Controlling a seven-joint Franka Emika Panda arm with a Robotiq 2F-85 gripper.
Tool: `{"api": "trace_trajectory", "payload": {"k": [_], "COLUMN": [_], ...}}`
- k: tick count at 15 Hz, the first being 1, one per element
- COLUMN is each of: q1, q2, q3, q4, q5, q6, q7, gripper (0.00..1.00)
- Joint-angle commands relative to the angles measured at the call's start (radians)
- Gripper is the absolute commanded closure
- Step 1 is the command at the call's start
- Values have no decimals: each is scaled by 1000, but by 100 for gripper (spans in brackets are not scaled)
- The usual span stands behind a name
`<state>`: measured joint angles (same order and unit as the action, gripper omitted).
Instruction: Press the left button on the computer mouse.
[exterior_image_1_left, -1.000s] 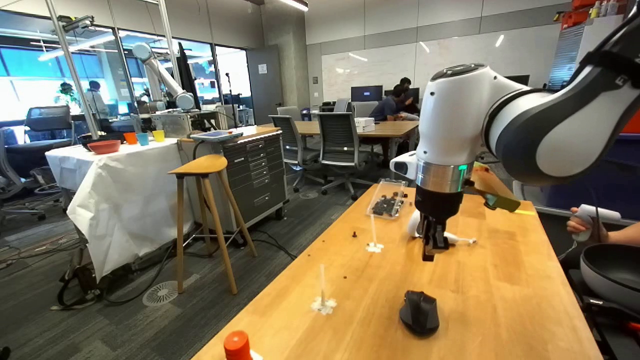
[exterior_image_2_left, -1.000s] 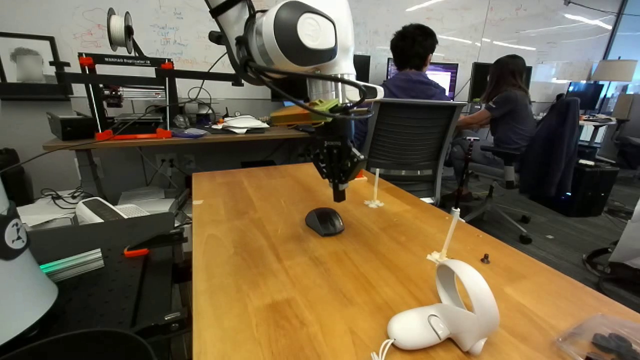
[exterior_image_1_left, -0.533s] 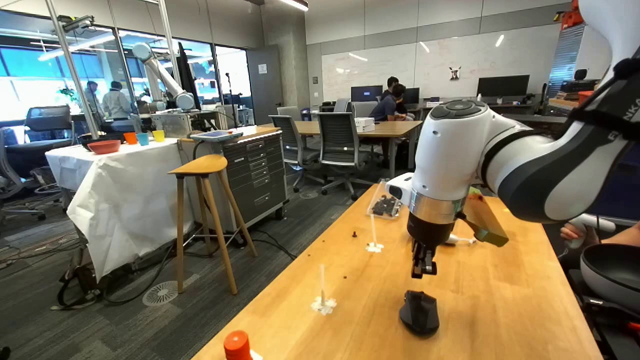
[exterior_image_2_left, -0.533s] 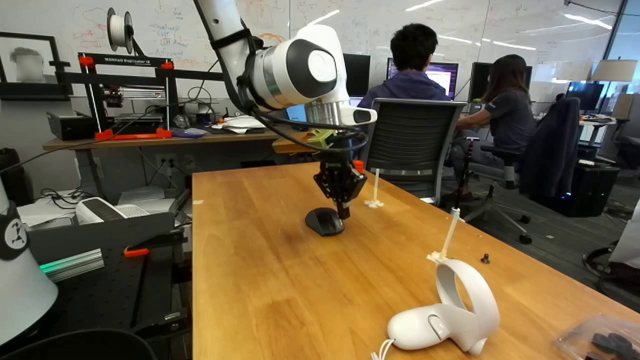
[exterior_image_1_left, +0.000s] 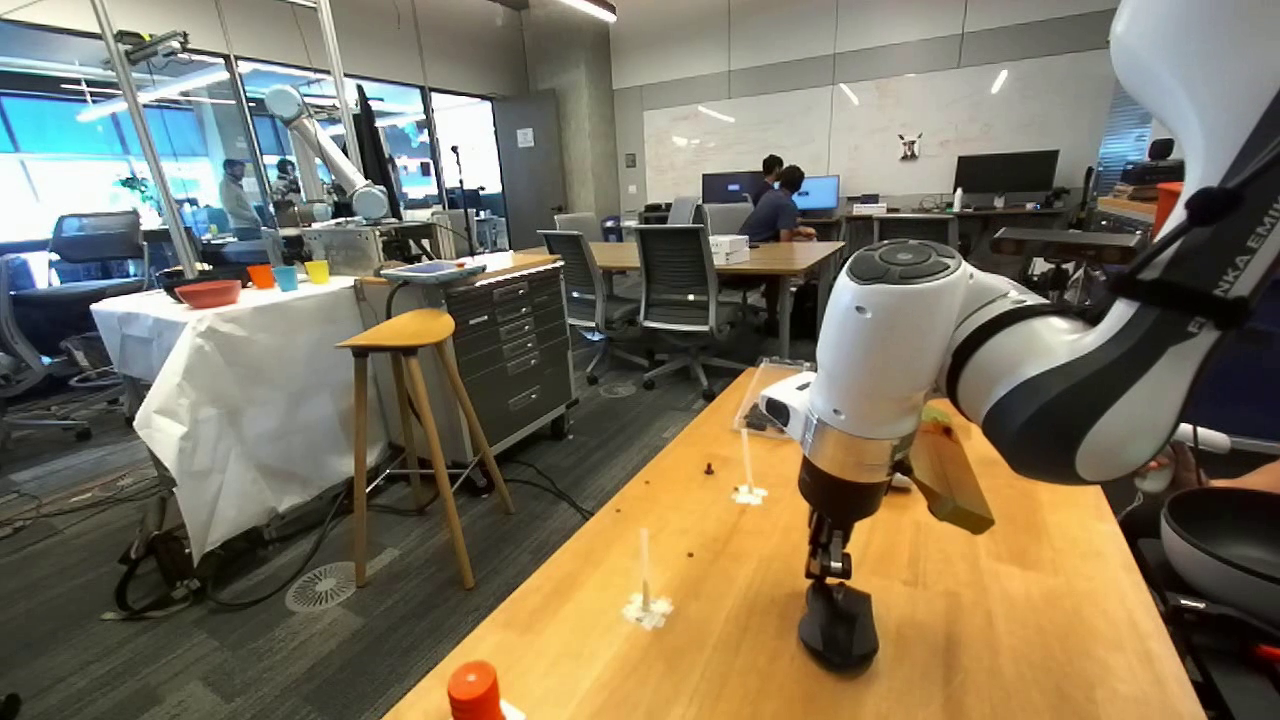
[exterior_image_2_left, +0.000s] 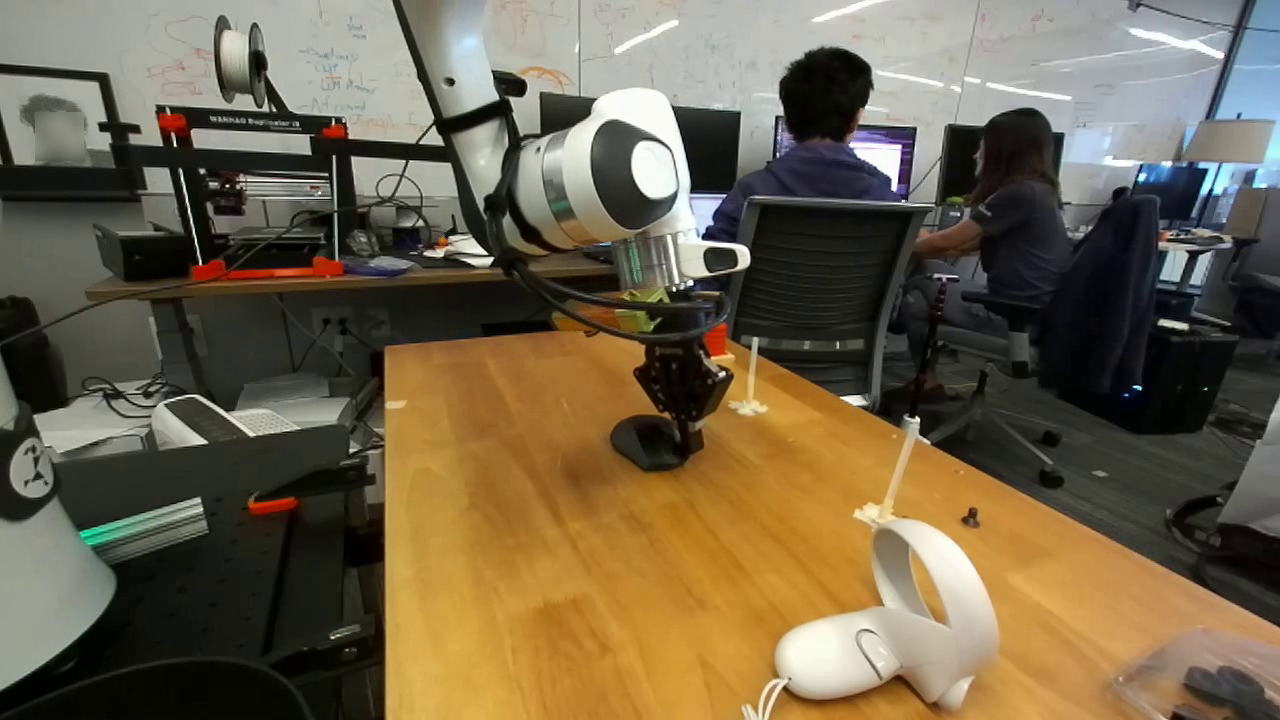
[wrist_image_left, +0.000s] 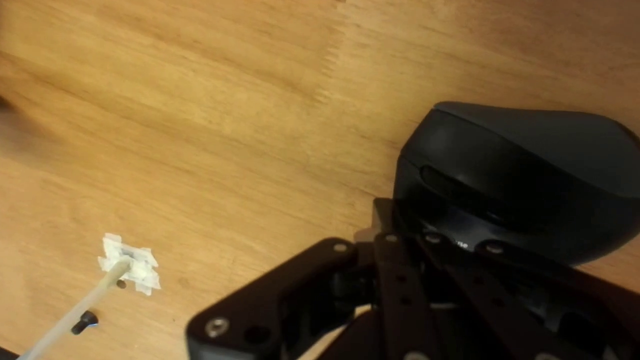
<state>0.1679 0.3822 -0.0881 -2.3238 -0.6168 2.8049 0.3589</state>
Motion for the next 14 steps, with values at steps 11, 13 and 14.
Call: {"api": "trace_trajectory", "payload": {"k": [11,13,14], "q1": [-28,-41,-49], "q2": [-155,-211,-241], "q3": [9,14,18], "q4": [-34,-30,-29], "q5": [228,258,271], "q6": [-59,-125,-168], "q7": [-118,-150,-167], "gripper": [100,100,100]}}
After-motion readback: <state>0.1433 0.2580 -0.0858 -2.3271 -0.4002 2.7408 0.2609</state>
